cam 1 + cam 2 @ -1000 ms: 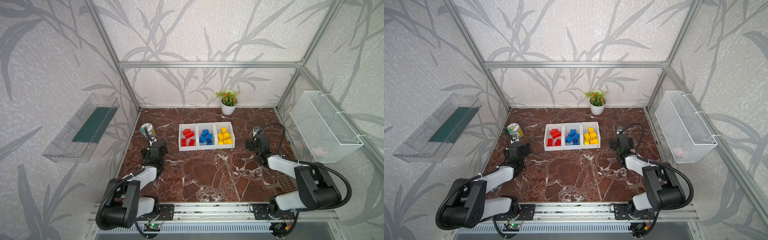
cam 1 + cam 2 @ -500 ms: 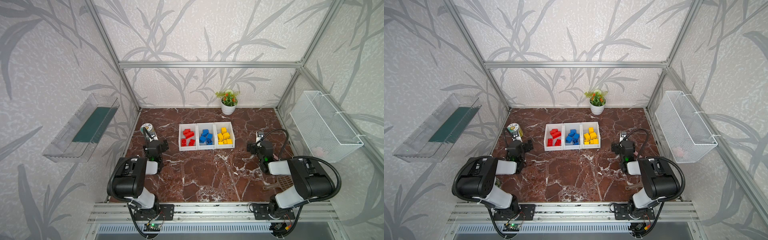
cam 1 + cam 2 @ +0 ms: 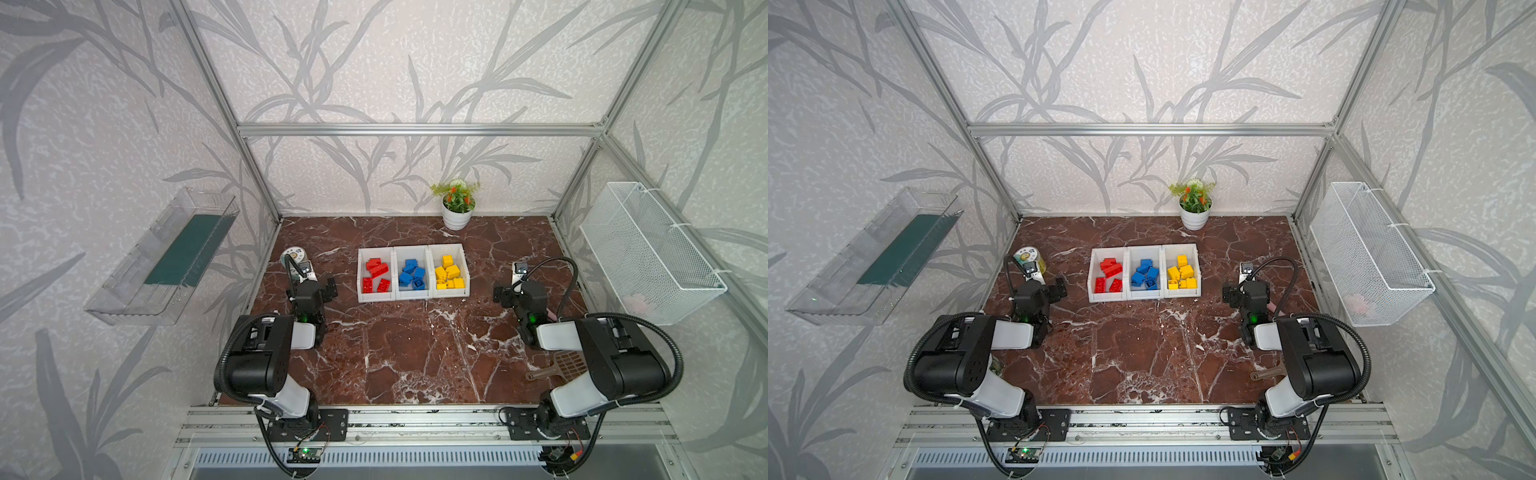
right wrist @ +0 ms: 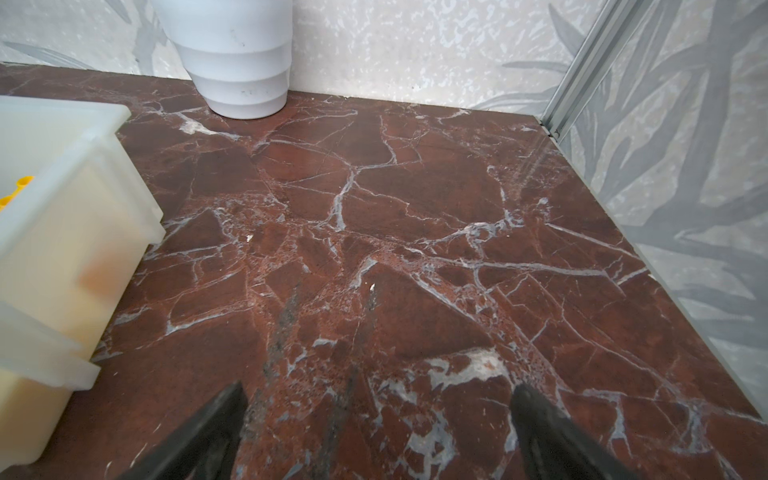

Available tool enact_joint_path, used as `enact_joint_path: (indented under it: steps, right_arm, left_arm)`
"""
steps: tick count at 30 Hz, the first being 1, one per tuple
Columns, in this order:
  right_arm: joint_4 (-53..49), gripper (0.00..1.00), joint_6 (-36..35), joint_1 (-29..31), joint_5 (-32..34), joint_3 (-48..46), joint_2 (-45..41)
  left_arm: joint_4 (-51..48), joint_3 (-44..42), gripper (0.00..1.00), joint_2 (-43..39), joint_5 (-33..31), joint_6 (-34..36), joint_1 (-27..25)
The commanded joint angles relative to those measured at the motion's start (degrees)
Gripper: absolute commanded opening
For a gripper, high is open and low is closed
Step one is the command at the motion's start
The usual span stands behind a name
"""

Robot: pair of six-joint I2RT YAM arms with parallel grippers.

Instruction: Sort the legos into containers by color

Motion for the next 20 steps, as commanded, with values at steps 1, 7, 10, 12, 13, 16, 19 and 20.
enact_joint_path:
  steps: [1, 7, 10, 12, 13, 16, 19, 20]
  right_arm:
    - [0.30, 0.99, -0.39, -0.06, -0.35, 0.98, -1.03]
    - [0.34, 0.99, -0.35, -0.06, -0.35, 0.98, -1.01]
    - [0.34, 0.99, -0.42, -0.06, -0.35, 0.98, -1.01]
    - [0.34, 0.99, -0.26, -0.04, -0.35, 1.02, -1.01]
    - [0.19, 0.99, -0.26, -0.02, -0.34, 1.07, -0.99]
    - [0.07, 0.99, -0.27, -0.01, -0.29, 1.13, -1.01]
    - [0.03, 0.99, -0.35, -0.05, -0.30, 1.08, -1.01]
    - [0.07, 0.99, -0.35, -0.02, -0.35, 1.07, -1.01]
  left_arm:
    - [1.81, -0.34, 0.99, 0.09, 0.11, 0.92, 0.09]
    - [1.76, -0.32, 0.99, 0.09, 0.11, 0.91, 0.10]
    - [1.75, -0.38, 0.99, 0.09, 0.11, 0.92, 0.10]
    - [1.60, -0.23, 0.99, 0.09, 0.21, 1.08, 0.04]
    - [1.22, 0.05, 0.99, 0.18, 0.05, 1.39, -0.22]
    - [0.61, 0.24, 0.99, 0.09, 0.29, 1.23, -0.19]
    - [0.70, 0.17, 0.99, -0.01, 0.21, 1.25, -0.19]
    - [0.85, 0.09, 0.99, 0.00, 0.33, 1.28, -0.19]
